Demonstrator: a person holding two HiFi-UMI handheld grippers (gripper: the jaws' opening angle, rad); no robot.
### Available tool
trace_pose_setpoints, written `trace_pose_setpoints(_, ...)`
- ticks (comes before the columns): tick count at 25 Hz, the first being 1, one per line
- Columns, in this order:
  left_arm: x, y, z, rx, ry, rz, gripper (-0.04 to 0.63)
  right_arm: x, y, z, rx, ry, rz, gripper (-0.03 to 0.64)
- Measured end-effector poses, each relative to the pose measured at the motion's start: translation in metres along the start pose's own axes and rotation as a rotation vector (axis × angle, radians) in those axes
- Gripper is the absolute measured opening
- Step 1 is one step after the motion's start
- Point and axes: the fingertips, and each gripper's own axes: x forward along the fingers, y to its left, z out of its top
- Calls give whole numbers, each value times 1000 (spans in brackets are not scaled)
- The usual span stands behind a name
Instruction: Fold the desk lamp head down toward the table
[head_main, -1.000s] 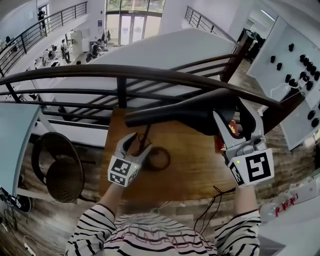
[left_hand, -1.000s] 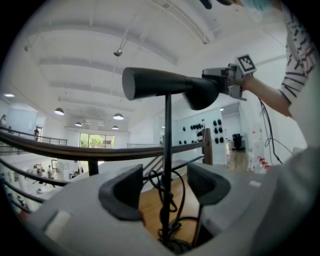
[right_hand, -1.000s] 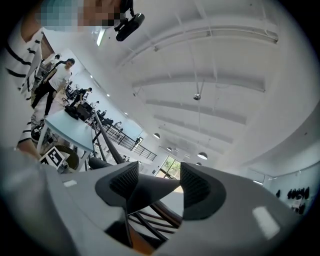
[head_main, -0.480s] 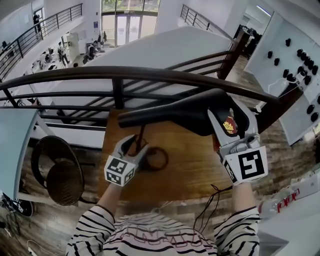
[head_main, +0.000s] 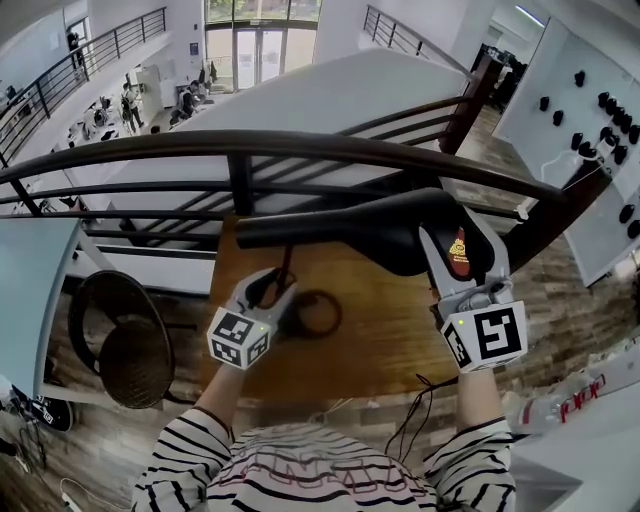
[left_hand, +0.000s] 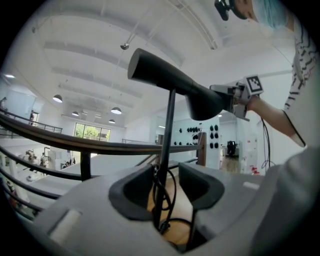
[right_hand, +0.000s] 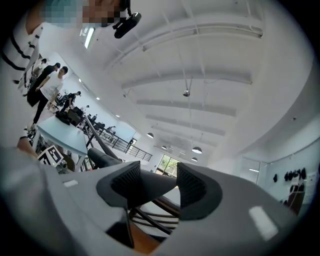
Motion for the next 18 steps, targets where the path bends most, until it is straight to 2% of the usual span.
trace_pose_setpoints(7,-4,-5,1,-8,-4,-11,164,-8,3,-17,89,2,-19,224)
trace_pose_setpoints(10,-7,-6,0,-2,-9,-21,181,-9,8,-26,123,9,-24,202)
trace_pose_setpoints(12,-8,-10,1,3,-16,-46,204,-10,10,-34,143,21,-27,202)
trace_pose_setpoints(15,-11,-19,0,-22,-40,-100,289,-13,18,-49,175,48,-22,202)
trace_pose_setpoints(18,-15,-19,0,-48,-55,-111,307,-14,31,-71,200,107,-6,202)
